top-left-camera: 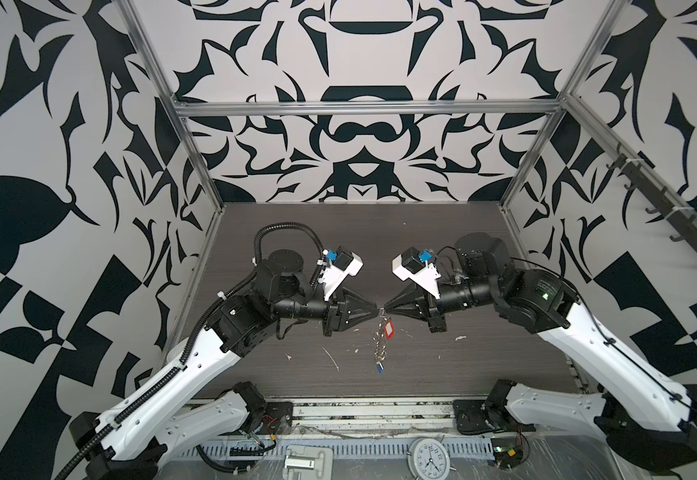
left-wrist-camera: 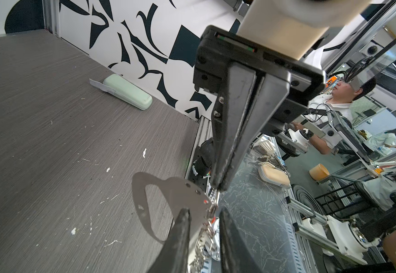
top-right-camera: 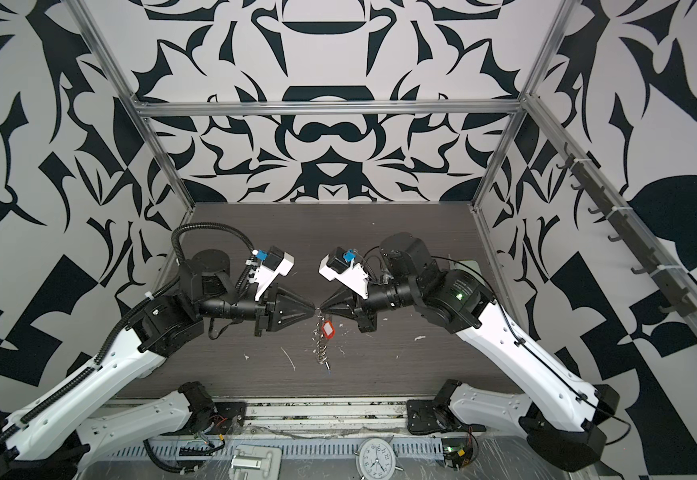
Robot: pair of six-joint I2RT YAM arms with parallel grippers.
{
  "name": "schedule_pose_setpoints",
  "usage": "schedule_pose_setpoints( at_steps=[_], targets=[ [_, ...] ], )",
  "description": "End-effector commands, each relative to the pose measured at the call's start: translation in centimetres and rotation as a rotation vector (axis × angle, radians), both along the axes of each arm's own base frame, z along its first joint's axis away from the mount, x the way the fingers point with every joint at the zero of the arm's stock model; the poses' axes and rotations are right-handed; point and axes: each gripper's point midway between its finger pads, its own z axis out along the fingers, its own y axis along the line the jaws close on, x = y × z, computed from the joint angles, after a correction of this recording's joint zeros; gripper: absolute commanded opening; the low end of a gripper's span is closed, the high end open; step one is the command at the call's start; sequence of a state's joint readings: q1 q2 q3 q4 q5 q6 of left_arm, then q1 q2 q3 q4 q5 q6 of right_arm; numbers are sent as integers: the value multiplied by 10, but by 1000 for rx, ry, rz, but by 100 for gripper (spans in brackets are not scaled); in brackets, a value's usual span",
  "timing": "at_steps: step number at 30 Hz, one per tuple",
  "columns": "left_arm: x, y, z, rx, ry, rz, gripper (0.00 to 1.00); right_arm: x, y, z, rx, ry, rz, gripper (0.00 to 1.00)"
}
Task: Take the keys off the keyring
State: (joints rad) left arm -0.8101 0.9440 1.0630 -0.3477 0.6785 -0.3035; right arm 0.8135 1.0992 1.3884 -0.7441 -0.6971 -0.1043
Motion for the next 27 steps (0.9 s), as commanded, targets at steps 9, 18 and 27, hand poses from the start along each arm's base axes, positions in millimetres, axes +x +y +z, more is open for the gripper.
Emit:
schedule_pose_setpoints(
  at_steps=[9,18,27],
  targets=[
    [-1,-4,12,-26,-12,-29,16,-3,6,27,84,-33,41,0],
    [0,-6,10,-39,9,-25,0,-3,8,31,110,-29,36,0],
    [19,12,29,-186,-95,179,0,8,-6,60,341,-116,-128,39]
  ],
)
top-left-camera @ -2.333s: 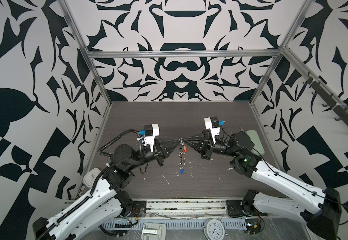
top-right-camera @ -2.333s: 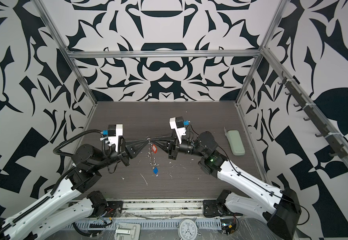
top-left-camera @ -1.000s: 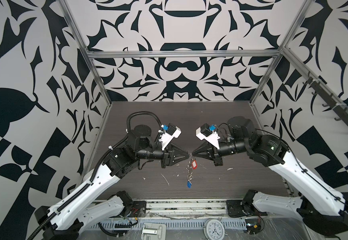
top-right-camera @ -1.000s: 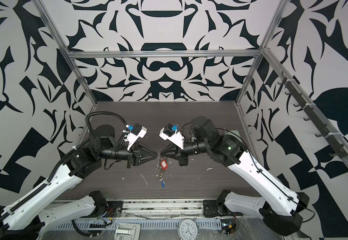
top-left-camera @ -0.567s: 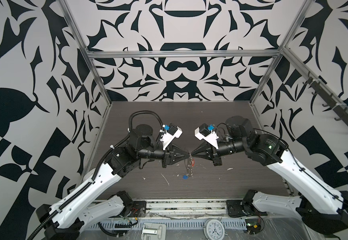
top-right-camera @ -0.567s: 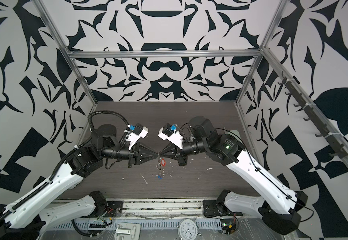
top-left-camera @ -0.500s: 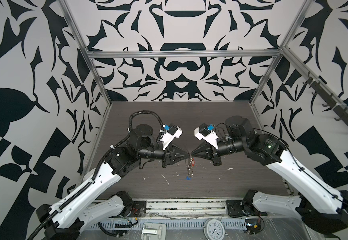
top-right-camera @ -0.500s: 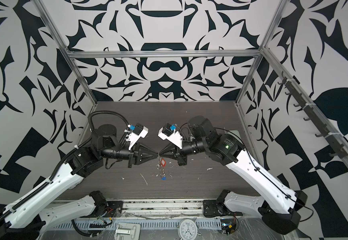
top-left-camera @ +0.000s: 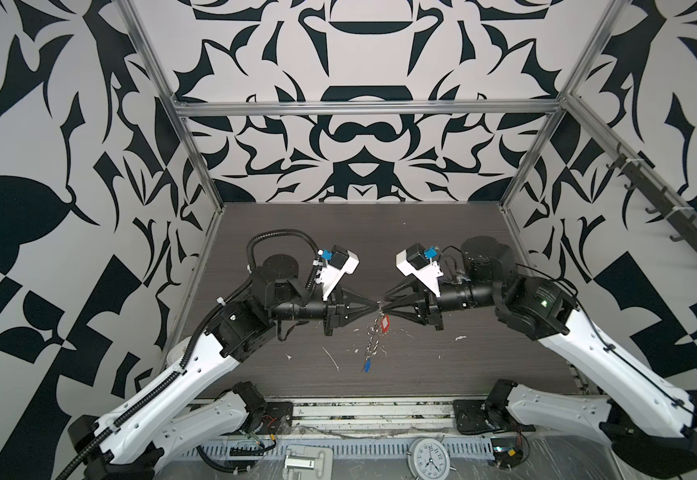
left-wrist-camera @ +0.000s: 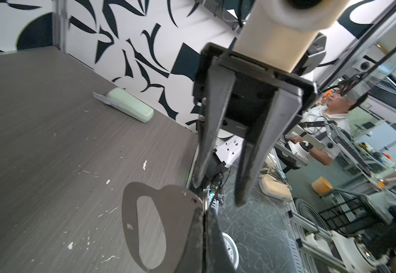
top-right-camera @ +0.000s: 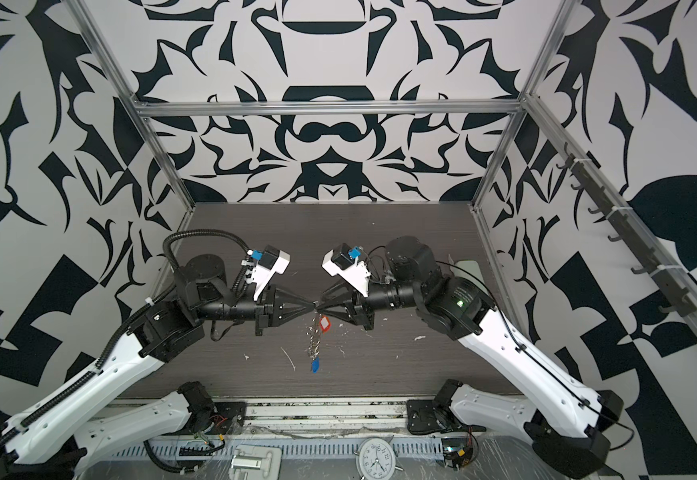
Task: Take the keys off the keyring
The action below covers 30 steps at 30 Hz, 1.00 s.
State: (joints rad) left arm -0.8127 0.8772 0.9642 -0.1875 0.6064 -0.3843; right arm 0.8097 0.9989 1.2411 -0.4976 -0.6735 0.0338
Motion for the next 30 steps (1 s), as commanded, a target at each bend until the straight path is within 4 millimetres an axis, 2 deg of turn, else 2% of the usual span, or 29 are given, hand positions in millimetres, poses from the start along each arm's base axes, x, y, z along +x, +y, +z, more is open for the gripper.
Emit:
schedule_pose_setpoints(
  at_steps=[1,7,11,30],
  targets=[
    [13,11,27,-124,-86,129,0,5,-9,50,233,-109,-91,41],
    [16,21,36,-197,-125,185,0,24,-13,47,385,-60,-215,42],
    [15,23,41,-239,-141,194,0,32,-9,41,436,-22,-231,42],
    [19,25,46,-308,-167,221,0,34,14,42,521,77,-126,39]
  ],
)
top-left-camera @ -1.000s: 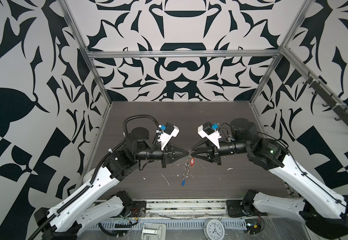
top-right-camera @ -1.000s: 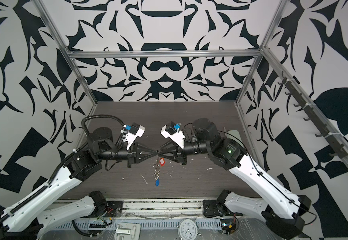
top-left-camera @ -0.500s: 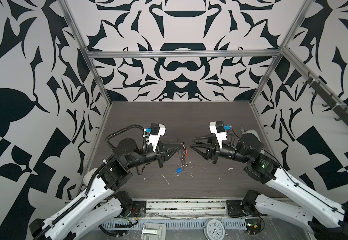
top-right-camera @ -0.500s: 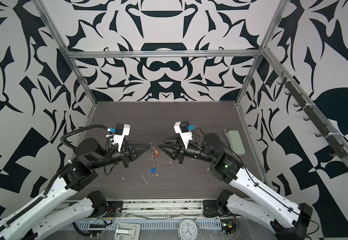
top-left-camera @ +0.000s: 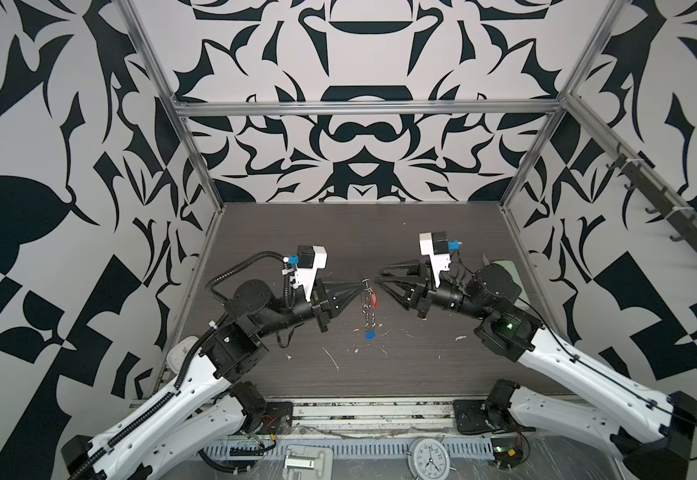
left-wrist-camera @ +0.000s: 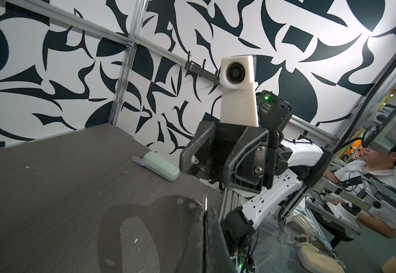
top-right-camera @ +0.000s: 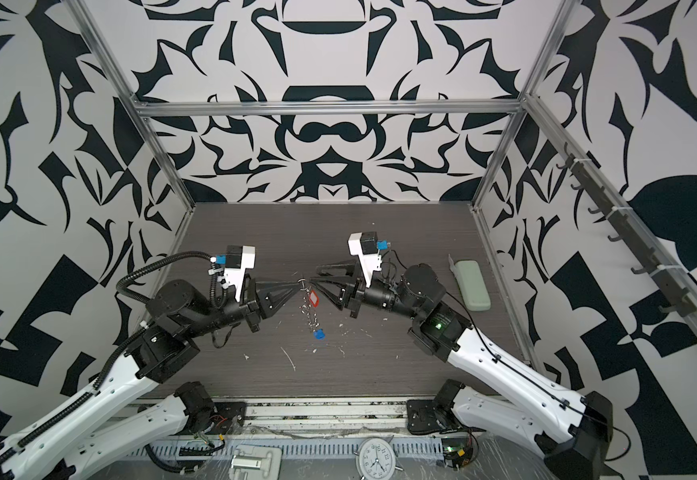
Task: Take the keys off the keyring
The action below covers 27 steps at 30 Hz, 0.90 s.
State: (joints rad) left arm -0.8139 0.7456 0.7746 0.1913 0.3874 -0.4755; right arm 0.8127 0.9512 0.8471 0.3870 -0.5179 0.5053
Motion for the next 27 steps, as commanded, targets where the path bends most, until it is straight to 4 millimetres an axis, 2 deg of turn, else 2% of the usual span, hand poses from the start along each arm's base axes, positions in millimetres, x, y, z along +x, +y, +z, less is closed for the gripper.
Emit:
schedule_pose_setpoints(
  at_steps=[1,11,19,27],
  targets=[
    [-4,4,16,-61,-40,2,0,-10,1,20,75,-31,56,39],
    [-3,7,17,-70,-47,21,0,-15,6,19,83,-11,116,29],
    [-3,10,19,-76,-59,33,0,-16,10,14,77,7,137,26],
    [-3,10,18,-73,-56,32,0,-16,11,14,73,4,139,11]
  ],
)
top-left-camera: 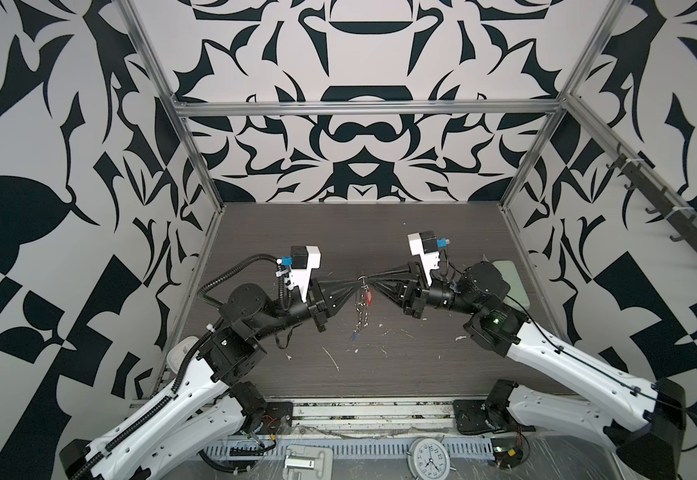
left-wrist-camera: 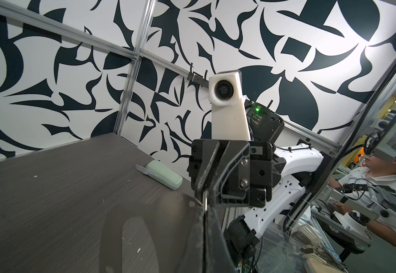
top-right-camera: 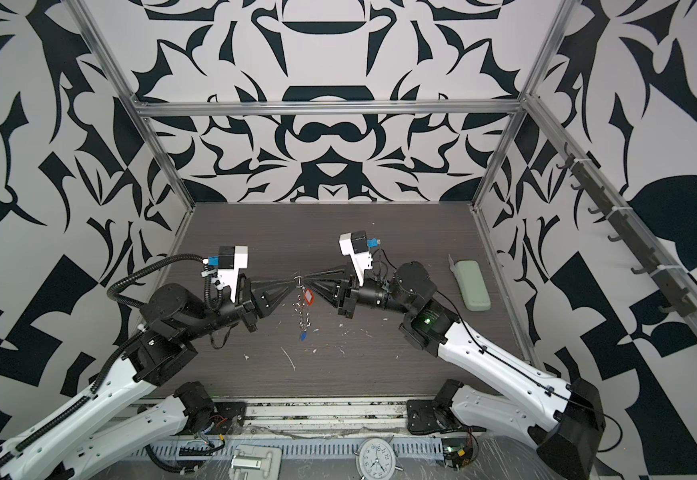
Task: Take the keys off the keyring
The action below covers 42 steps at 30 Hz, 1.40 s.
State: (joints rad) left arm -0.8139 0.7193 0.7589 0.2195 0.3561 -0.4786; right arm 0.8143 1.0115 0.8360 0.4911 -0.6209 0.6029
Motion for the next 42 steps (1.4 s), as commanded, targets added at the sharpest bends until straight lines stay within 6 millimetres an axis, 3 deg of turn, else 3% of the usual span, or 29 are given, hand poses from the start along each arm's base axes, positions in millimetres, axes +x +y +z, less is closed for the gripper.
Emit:
schedule_pose_setpoints(
  at_steps=[1,9,13,17,18,21,22,27,34,39,42],
  targets=[
    [-4,3,11,-38,-35,-2,0,-8,-3,18,50,-50,20,10],
    [-3,0,10,-30,-28,-13,0,-10,1,19,46,-43,49,9],
    [-2,-1,9,-28,-25,-12,0,-10,1,19,44,-44,47,0],
    [-2,0,8,-19,-13,-9,0,-13,-2,20,17,-63,38,0],
    [-2,1,8,-14,-9,-4,3,-14,-4,20,-3,-73,32,0],
    [-3,6,5,11,3,15,25,-16,-9,13,-111,-82,8,0],
    [-4,8,4,25,9,20,29,-18,-11,10,-164,-92,3,0],
    [-10,13,-3,104,25,20,33,-25,-22,-6,-404,-114,19,0],
    [-24,-5,-17,249,66,-133,35,-25,-31,-30,-646,-127,63,0],
    [-29,-18,-27,326,124,-227,35,-27,-29,-34,-702,-146,104,0],
    [-30,-22,-34,367,162,-258,30,-28,-28,-31,-705,-162,113,0]
  ],
)
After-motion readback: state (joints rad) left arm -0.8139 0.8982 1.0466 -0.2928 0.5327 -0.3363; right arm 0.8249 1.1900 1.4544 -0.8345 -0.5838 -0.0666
